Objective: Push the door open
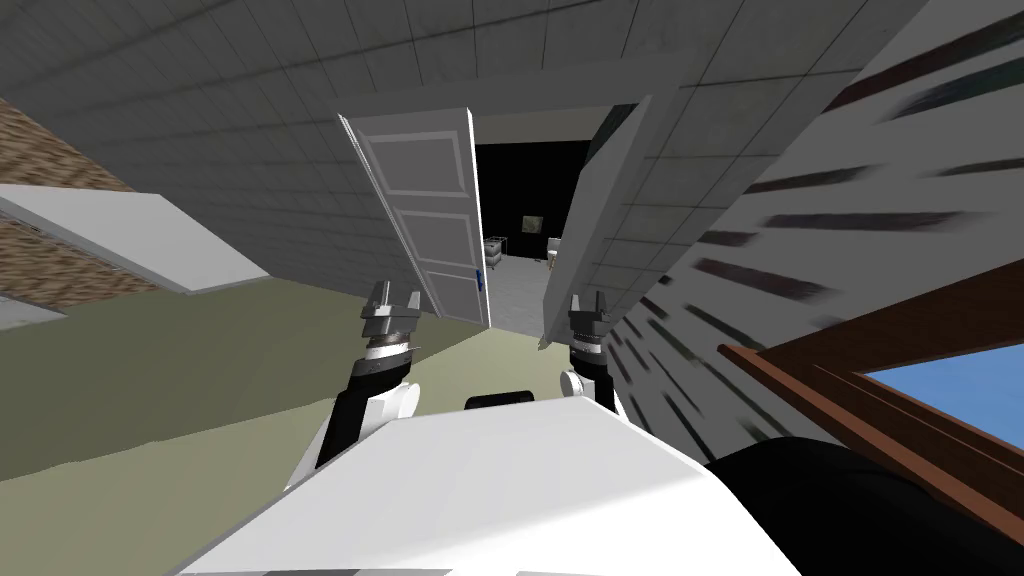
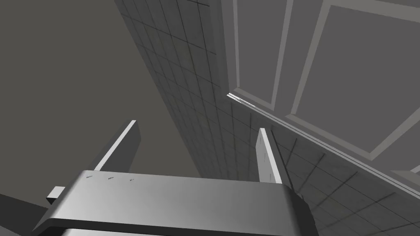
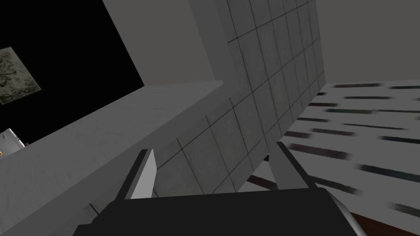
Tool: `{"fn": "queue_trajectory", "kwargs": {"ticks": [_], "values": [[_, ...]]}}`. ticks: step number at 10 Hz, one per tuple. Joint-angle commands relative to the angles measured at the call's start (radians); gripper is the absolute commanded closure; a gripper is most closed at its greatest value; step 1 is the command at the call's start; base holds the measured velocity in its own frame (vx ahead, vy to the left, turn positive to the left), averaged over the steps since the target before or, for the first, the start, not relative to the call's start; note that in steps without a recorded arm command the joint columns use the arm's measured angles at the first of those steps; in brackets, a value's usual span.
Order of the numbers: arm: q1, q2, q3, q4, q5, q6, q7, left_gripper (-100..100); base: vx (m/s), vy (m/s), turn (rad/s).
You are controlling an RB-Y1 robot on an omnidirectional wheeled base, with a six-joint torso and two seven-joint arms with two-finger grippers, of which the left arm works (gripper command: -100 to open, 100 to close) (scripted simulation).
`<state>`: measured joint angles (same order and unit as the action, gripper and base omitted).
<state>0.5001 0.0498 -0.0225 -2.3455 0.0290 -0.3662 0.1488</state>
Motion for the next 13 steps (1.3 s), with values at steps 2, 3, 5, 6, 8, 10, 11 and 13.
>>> {"fn": "queue_trajectory", "kwargs": {"ticks": [2,3,5,6,8,10,11,13], "values": [[-0.013,0.008,-0.016,0.051,0.028,-0.019,0.035,-100,0.065,0.04,-0.077],[-0.02,0.011,-0.024,0.074,0.04,-0.028,0.051,-100,0.112,0.05,-0.073],[-0.032,0.016,-0.039,0.122,0.066,-0.046,0.083,-100,0.118,0.04,-0.092],[-0.036,0.018,-0.044,0.138,0.075,-0.052,0.094,-100,0.101,0.057,-0.038],[-0.052,0.024,-0.064,0.198,0.107,-0.075,0.135,-100,0.092,0.062,-0.088],[-0.063,0.028,-0.077,0.24,0.13,-0.091,0.164,-100,0.106,0.067,-0.091],[-0.069,0.029,-0.085,0.263,0.143,-0.1,0.18,-100,0.099,0.052,-0.063],[-0.082,0.033,-0.1,0.31,0.168,-0.117,0.212,-100,0.084,0.041,-0.078]]}}
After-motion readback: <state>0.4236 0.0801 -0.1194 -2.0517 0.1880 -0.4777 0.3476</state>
